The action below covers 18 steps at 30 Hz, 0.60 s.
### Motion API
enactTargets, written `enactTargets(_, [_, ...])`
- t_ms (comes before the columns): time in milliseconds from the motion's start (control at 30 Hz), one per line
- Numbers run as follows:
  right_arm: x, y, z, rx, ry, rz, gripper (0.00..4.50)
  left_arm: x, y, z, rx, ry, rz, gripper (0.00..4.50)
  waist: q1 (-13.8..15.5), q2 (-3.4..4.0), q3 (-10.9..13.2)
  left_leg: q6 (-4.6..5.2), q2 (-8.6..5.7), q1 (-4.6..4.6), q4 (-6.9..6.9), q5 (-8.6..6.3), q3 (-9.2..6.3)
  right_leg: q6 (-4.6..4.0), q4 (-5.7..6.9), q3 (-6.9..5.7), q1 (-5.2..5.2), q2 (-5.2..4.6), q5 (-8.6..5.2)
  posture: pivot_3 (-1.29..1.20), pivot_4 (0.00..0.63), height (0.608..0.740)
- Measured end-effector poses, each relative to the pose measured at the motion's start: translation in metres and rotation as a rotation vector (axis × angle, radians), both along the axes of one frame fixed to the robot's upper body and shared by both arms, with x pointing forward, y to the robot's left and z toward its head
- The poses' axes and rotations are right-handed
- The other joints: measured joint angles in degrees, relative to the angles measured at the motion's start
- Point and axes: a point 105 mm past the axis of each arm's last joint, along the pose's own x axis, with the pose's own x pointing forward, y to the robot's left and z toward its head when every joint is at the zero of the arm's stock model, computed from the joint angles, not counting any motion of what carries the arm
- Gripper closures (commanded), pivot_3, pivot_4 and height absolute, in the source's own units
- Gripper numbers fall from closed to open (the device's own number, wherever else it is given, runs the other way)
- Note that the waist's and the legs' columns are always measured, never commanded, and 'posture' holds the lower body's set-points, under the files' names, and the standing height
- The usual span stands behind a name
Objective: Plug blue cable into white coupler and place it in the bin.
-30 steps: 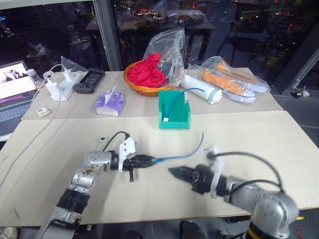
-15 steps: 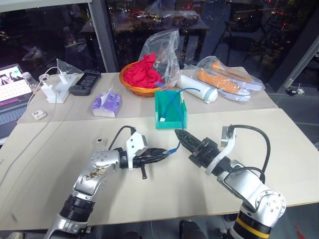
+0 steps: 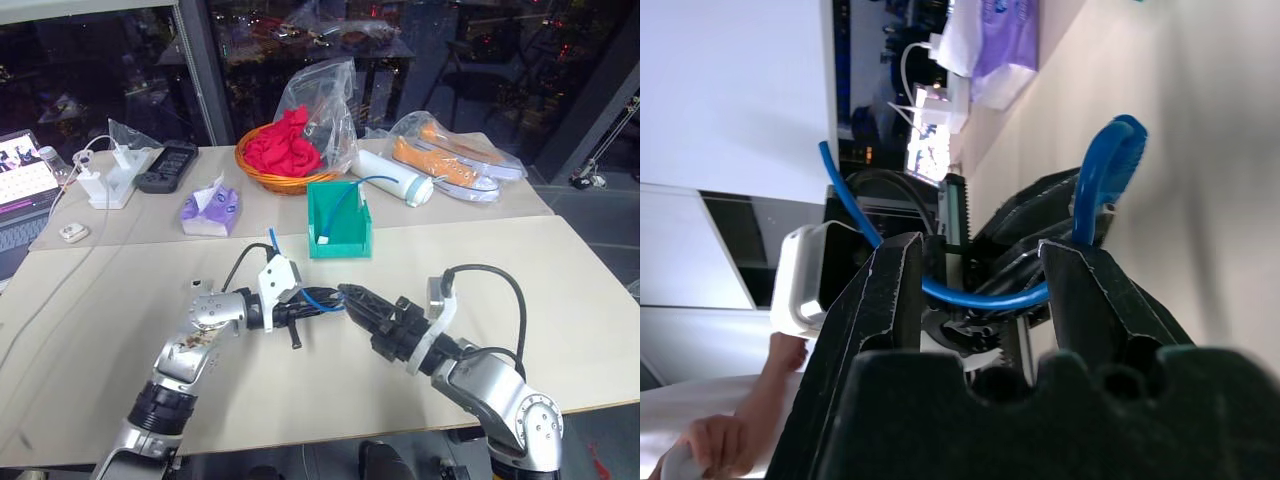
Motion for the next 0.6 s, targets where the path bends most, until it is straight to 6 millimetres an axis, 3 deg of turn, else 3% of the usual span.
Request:
enactTargets(100, [0.006,-0.011,0.005,0.026,-0.017,-0.053,2.28,-0.003,0.000,-0.003,-0.001,0.008,0.000,4.44,0.1,0.00,0.0,0.00,0.00,-0.02,0.00,0.00,0.00,0.00,-0.02,0.00,0.00,0.00,0.00,0.00,0.150,0.723])
enactTargets(233, [0.016,-0.049,0.015,0.098,-0.048,-0.215,2.28,-0.007,0.003,-0.008,0.008,0.021,0.001,4.44,0.5,0.00,0.0,0.01,0.00,-0.02,0.00,0.00,0.00,0.01,-0.04,0.00,0.00,0.00,0.00,0.00,0.150,0.723])
enactTargets(300, [0.016,-0.055,0.012,0.120,-0.040,-0.247,2.28,-0.008,0.004,-0.009,0.008,0.026,0.001,4.44,0.5,0.00,0.0,0.01,0.00,-0.03,0.00,-0.01,0.00,0.01,-0.03,0.00,0.00,0.00,0.00,0.00,0.150,0.723])
enactTargets(600, [-0.001,-0.032,0.021,0.090,-0.113,-0.126,2.28,-0.008,0.001,-0.007,0.001,0.027,0.006,4.44,0.7,0.00,0.0,0.01,0.00,-0.02,0.00,-0.01,0.00,0.00,-0.03,0.00,0.02,0.00,0.00,0.00,0.150,0.723])
